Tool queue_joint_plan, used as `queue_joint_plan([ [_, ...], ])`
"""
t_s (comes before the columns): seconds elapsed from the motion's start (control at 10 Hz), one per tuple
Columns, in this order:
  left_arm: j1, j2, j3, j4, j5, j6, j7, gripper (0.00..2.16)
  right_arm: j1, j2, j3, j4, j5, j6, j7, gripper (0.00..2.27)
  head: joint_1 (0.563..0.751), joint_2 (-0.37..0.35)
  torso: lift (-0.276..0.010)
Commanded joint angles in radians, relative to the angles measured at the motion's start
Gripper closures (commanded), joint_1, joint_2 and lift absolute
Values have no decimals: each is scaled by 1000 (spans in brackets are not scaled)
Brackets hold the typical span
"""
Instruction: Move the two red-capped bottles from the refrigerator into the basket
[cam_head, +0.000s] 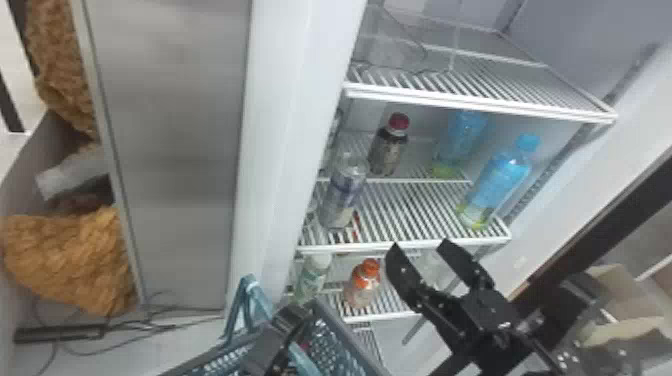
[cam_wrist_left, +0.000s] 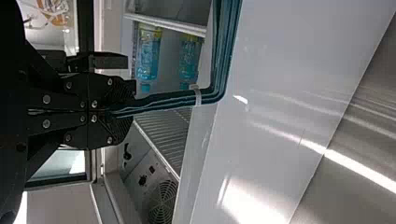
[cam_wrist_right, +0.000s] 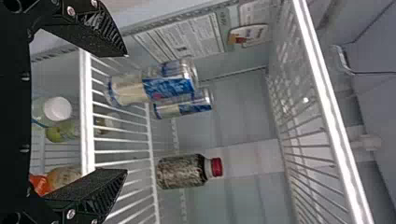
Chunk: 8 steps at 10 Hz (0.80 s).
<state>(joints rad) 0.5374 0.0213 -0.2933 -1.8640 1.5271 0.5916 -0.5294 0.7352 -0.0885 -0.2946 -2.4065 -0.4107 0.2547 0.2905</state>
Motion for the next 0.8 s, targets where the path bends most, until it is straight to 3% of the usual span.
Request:
queue_joint_plan([
  [0.0,-5,0,-6,0,4,0,-1,1204,-16,4,-5,2,0,-24,-19,124,695,-350,0],
  [0.7,-20,6,-10,0,2,0,2,1204,-195,7,-11,172,80,-85,-122,119,695,-350,0],
])
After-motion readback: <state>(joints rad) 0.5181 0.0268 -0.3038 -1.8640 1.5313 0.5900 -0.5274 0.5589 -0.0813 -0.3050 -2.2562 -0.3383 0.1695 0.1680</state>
